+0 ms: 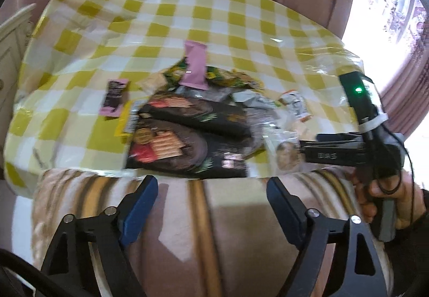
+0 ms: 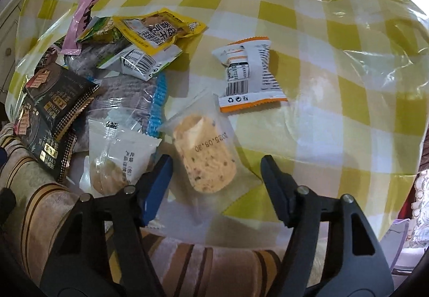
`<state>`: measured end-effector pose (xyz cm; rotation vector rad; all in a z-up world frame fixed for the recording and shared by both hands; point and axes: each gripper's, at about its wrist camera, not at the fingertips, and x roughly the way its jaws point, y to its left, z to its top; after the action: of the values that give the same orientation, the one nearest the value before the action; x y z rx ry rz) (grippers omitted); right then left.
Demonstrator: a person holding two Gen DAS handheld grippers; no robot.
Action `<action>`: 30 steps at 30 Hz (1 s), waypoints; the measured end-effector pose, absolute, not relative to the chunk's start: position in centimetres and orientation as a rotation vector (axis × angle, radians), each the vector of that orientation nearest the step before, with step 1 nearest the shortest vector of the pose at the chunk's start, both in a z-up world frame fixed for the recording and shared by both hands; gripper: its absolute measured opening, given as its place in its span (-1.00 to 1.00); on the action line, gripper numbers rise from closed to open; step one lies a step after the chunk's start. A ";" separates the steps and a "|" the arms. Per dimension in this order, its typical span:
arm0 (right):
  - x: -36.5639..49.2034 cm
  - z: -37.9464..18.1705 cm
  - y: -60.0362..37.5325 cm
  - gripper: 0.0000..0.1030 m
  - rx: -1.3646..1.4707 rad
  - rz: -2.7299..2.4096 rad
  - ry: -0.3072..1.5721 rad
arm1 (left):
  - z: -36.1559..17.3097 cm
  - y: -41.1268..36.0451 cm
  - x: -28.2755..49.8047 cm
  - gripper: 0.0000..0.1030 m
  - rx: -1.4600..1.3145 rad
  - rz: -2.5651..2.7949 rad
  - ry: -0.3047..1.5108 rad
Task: Organize snacks
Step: 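Reach the right tool to the clear cookie packet and close on it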
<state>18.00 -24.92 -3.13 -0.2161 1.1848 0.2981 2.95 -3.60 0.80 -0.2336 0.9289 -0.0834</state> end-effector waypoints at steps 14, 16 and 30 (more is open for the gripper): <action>19.8 -3.4 -24.2 -0.02 -0.219 0.346 1.140 | -0.4 -8.8 7.3 0.42 -0.331 -0.177 1.037; 19.8 -3.5 -24.4 -0.14 -0.205 0.345 1.136 | -0.5 -9.6 7.8 0.41 -0.327 -0.185 1.049; 18.1 -2.5 -29.1 -0.26 -0.005 0.301 1.106 | -2.4 -12.3 11.0 0.32 -0.305 -0.105 1.169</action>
<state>18.11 -29.12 -2.45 -0.0054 1.1065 0.3013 11.04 -12.34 -2.35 -0.3054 1.1688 -0.1052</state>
